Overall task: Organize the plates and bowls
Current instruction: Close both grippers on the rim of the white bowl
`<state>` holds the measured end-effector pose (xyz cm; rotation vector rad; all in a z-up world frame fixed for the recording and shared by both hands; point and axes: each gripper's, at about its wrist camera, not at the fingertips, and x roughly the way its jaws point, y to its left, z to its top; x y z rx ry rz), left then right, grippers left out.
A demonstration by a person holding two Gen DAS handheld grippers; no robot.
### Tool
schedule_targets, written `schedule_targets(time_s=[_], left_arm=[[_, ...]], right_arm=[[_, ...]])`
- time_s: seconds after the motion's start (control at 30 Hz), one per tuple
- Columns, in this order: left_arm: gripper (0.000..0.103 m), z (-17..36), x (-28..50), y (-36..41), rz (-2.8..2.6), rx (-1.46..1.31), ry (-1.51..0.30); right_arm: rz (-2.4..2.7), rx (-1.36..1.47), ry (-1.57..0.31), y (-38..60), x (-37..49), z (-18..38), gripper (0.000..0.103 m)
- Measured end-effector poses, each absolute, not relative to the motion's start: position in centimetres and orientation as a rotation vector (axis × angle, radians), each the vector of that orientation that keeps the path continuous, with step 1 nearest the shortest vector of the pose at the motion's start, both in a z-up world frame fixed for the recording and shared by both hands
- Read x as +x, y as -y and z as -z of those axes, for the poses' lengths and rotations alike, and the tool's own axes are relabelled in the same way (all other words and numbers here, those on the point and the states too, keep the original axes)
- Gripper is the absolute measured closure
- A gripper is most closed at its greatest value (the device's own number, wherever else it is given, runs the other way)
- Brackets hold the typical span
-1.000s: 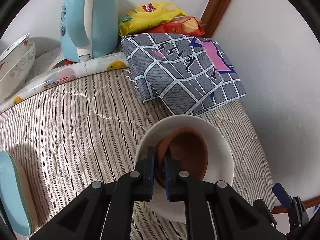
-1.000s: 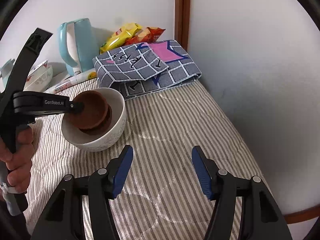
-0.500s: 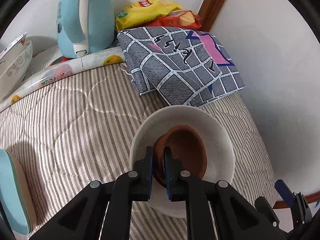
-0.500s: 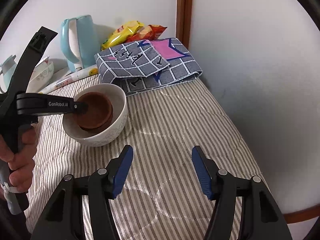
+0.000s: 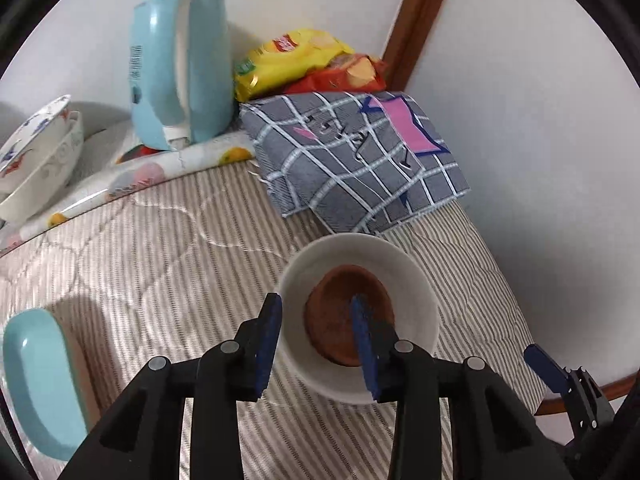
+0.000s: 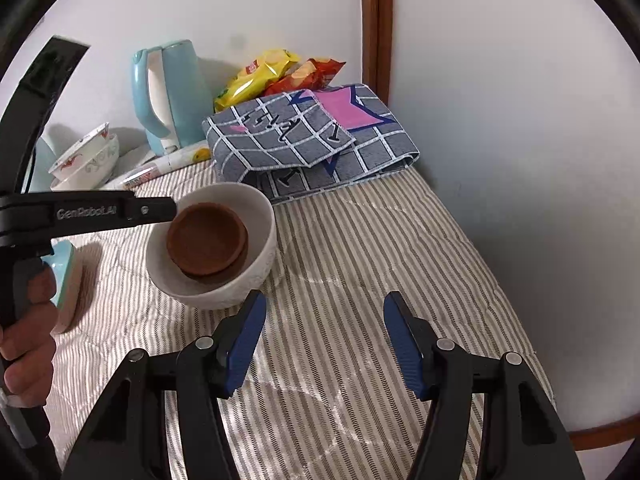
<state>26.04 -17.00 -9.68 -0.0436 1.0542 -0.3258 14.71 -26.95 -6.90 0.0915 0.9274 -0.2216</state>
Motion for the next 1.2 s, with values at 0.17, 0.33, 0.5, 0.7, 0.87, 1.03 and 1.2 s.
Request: schedule_targets(time_s=[0.17, 0.33, 0.5, 0.7, 0.87, 1.03, 1.2], left_arm=[[0.069, 9.4, 25.9, 15.3, 0.29, -0.053, -1.05], [0.069, 9.5, 25.6, 14.3, 0.278, -0.063, -1.057], [0.069, 9.8, 25.3, 14.1, 0.272, -0.065, -1.063], [0.069, 10.3, 25.5, 14.3, 0.27, -0.066, -1.075], [0.069, 10.7, 25.9, 14.3, 0.268, -0.072, -1.094], [0.069, 11.4, 26.4, 14.6, 0.272, -0.077, -1.121], [0.069, 12.4, 26.9, 15.0, 0.252, -0.061, -1.148]], right_arm=[[0.212, 0.103, -0.914, 27.0, 15.2, 6.3, 0.043], [0.196, 0.102, -0.908, 26.8, 16.1, 5.9, 0.043], [0.175, 0.098, -0.913, 26.4, 17.2, 5.8, 0.043], [0.163, 0.106, -0.932, 26.3, 18.1, 6.1, 0.043], [0.152, 0.103, -0.959, 26.3, 19.1, 6.8, 0.043], [0.144, 0.097, -0.983, 26.2, 20.2, 7.8, 0.043], [0.147, 0.106, -1.021, 26.5, 21.4, 9.1, 0.043]])
